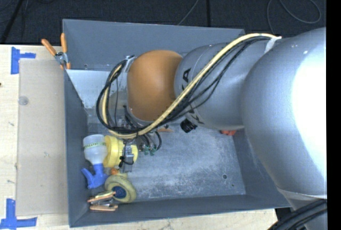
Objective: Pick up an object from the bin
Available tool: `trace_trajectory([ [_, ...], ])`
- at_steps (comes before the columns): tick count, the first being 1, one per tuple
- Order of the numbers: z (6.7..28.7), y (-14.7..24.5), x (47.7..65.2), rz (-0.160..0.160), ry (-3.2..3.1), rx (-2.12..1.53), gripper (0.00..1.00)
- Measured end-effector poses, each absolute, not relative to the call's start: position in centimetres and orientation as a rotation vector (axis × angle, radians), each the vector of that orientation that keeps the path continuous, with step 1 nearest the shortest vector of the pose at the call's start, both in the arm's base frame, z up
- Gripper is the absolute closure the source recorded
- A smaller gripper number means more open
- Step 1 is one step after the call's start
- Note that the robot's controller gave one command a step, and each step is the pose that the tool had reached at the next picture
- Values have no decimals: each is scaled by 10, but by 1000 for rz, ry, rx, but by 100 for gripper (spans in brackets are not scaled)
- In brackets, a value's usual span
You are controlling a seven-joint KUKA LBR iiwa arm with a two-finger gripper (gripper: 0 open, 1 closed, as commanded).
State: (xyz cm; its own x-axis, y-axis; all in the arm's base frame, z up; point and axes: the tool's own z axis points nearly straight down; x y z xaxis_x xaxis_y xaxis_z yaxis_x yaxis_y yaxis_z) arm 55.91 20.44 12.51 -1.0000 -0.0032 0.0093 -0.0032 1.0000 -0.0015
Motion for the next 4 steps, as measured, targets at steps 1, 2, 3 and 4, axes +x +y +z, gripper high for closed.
trace_trajectory([
  [1,130,204,561,0,-3139,0,0],
  [2,74,206,561,-4,-3145,-3,100],
  [3,72,205,560,-3,-3142,-4,100],
  [4,201,211,552,-5,-3146,-10,100],
])
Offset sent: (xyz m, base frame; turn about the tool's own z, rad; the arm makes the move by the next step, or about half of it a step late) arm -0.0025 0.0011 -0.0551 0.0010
